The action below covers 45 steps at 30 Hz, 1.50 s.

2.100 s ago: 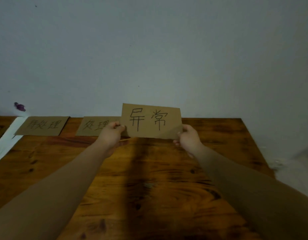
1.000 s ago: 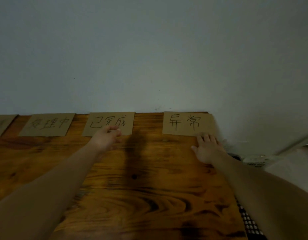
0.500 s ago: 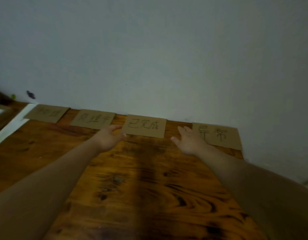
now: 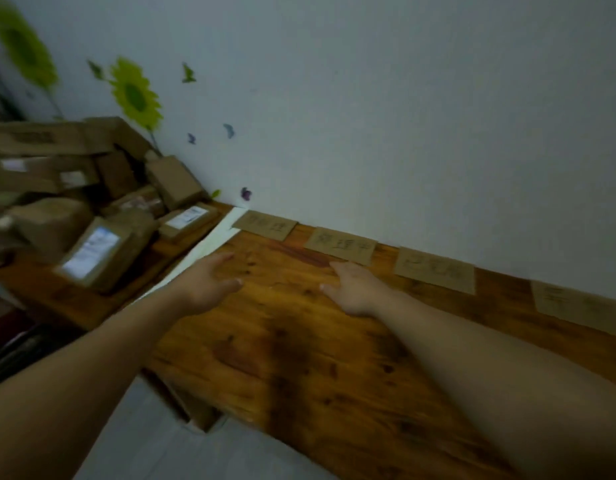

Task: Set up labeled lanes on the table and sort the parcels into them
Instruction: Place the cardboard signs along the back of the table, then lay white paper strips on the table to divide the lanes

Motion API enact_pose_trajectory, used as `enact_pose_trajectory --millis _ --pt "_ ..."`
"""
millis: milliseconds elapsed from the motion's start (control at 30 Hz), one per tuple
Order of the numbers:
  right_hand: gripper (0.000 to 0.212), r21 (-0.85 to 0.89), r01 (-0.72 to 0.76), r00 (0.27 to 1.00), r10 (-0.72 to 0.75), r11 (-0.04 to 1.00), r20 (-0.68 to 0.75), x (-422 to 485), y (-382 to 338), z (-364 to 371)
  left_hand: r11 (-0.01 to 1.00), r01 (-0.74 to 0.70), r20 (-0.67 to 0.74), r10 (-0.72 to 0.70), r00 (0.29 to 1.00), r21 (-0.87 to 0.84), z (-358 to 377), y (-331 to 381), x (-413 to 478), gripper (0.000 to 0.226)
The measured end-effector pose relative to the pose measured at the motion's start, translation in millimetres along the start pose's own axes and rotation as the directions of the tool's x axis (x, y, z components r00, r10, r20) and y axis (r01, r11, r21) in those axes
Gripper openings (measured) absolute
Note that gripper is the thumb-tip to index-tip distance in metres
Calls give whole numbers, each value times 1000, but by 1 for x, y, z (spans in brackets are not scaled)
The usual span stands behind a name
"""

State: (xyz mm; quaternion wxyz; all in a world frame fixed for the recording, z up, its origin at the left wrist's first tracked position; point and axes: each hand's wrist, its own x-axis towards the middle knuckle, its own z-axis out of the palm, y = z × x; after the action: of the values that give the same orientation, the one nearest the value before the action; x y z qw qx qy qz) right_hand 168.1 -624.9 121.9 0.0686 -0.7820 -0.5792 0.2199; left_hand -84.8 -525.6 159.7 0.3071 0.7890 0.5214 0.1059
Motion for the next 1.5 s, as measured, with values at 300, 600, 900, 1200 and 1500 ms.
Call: enact_pose_trajectory --millis 300,600,900,1200,1500 --pt "72 -9 195 977 -194 981 83 68 -143 31 989 151 -47 -151 987 -3 -86 -124 -3 68" --pt "70 69 152 982 -159 986 99 190 -196 73 971 200 23 -205 978 132 -118 -194 102 66" --pt "72 58 40 979 -50 998 199 250 -216 122 982 81 195 -115 974 173 -101 -247 180 59" --pt "46 241 -184 978 154 953 138 251 -290 205 996 -72 448 46 893 42 -83 -325 220 49" --pt "81 224 -478 872 489 849 6 253 -386 296 882 -441 631 248 735 167 -78 -383 204 22"
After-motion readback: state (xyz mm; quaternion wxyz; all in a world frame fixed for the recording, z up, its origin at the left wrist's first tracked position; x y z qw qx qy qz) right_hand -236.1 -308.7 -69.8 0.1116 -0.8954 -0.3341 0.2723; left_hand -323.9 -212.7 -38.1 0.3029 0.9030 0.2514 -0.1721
